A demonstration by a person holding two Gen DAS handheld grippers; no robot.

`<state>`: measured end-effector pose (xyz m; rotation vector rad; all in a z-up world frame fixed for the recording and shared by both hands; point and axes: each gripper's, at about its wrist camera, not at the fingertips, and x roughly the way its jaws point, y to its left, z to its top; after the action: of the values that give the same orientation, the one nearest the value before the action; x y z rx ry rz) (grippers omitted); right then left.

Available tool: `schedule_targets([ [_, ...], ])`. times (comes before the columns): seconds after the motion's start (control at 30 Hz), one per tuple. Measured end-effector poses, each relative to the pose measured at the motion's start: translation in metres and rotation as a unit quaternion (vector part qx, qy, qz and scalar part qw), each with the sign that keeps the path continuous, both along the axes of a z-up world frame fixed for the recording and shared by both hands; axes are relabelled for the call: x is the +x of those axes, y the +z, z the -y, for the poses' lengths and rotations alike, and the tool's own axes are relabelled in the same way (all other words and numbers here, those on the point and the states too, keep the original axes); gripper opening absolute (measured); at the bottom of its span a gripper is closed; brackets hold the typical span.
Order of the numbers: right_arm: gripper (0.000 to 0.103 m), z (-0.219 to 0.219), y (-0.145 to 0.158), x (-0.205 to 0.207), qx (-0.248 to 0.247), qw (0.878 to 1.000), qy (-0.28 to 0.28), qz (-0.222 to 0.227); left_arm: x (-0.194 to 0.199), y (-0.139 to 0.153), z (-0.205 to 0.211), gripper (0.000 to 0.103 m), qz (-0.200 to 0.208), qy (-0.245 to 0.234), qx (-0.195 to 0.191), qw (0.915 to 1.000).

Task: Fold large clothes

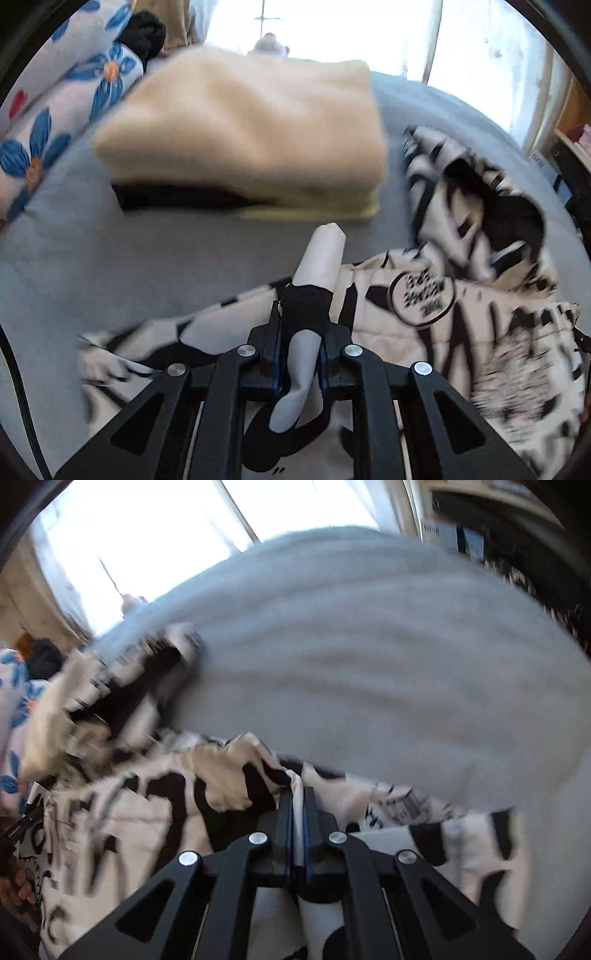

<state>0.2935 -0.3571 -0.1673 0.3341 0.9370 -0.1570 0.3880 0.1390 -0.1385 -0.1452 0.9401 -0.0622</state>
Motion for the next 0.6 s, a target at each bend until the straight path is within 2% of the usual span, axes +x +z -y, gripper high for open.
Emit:
schedule_targets([
  [0.07,0.007,-0.001,-0.001,-0.002,0.003,1.000,-0.008,0.007,-0.004,-0.004,-0.006,0.020,0.013,0.009,-0.014,0.9998],
  [0.13,0.013,-0.004,0.005,-0.003,-0.012,1.000,-0.006,-0.002,-0.006,0.000,-0.012,0.037,0.013,0.023,-0.013,0.9996],
  [0.17,0.018,-0.006,0.008,-0.003,-0.022,1.000,-0.007,-0.008,-0.008,0.004,-0.015,0.040,0.011,0.029,-0.011,0.9994],
  [0.23,0.021,-0.012,0.026,-0.008,-0.047,0.999,-0.018,-0.003,-0.014,0.016,-0.018,0.040,0.014,0.044,-0.001,0.9990],
  [0.3,0.022,-0.022,0.049,-0.018,-0.054,0.998,-0.027,0.031,-0.027,0.037,-0.023,0.040,0.044,0.053,0.001,0.9976],
  [0.33,0.022,-0.029,0.058,-0.022,-0.054,0.997,-0.025,0.049,-0.038,0.052,-0.021,0.040,0.074,0.053,0.001,0.9959],
  [0.4,0.022,-0.054,0.072,-0.023,-0.047,0.996,0.014,0.076,-0.049,0.068,-0.010,0.040,0.104,0.042,0.006,0.9937],
  [0.5,0.022,-0.092,0.065,-0.012,-0.033,0.995,0.072,0.061,-0.044,0.071,0.017,0.040,0.092,0.013,0.011,0.9956],
  [0.6,0.022,-0.122,0.038,0.006,-0.058,0.993,0.096,0.021,-0.030,0.050,0.037,0.039,0.054,0.017,0.043,0.9974],
])
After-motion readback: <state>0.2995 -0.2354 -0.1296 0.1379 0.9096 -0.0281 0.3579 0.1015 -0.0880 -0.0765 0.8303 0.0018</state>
